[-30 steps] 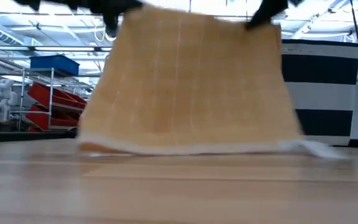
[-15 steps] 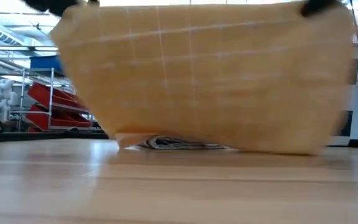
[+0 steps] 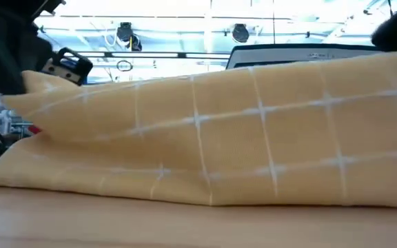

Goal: Fold towel
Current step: Fold the orange checkered towel

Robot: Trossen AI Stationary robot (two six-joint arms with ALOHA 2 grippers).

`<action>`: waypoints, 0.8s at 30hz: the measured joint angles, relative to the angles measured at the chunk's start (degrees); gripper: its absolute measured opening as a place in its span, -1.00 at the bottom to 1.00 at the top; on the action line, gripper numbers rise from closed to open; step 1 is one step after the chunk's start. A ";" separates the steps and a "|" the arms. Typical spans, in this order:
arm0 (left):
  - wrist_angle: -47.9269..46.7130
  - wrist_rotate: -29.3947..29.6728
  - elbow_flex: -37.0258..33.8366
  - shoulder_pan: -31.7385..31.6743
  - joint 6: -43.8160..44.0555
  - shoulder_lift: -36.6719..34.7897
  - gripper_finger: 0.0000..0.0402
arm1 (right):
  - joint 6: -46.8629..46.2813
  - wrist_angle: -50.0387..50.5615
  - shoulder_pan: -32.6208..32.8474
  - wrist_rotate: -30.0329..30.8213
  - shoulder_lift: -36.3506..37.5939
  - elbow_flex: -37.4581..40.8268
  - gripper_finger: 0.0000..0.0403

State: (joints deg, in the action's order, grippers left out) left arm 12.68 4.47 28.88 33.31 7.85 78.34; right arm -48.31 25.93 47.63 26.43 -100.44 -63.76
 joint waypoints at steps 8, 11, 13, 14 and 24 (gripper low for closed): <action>6.28 -1.09 0.00 2.99 3.65 4.43 -1.00 | -4.08 -6.97 1.38 -2.18 -1.61 -0.08 -0.02; 8.68 -1.12 0.01 4.93 5.10 4.20 -1.00 | -2.71 -9.33 2.06 -1.08 0.36 -0.82 0.06; 9.52 -1.24 0.73 6.50 6.07 4.13 -1.00 | -1.22 -9.94 2.49 -0.26 1.56 -1.75 0.07; 9.46 -1.25 1.11 7.25 6.67 4.15 -1.00 | -0.10 -10.04 2.65 0.31 2.15 -1.96 0.07; 7.14 0.99 1.99 12.23 16.74 4.15 -0.96 | 0.85 3.75 -2.76 9.51 3.60 -2.28 0.04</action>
State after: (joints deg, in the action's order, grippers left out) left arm 19.82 5.46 30.87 45.55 24.59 82.50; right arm -47.46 29.67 44.87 35.94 -96.84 -66.04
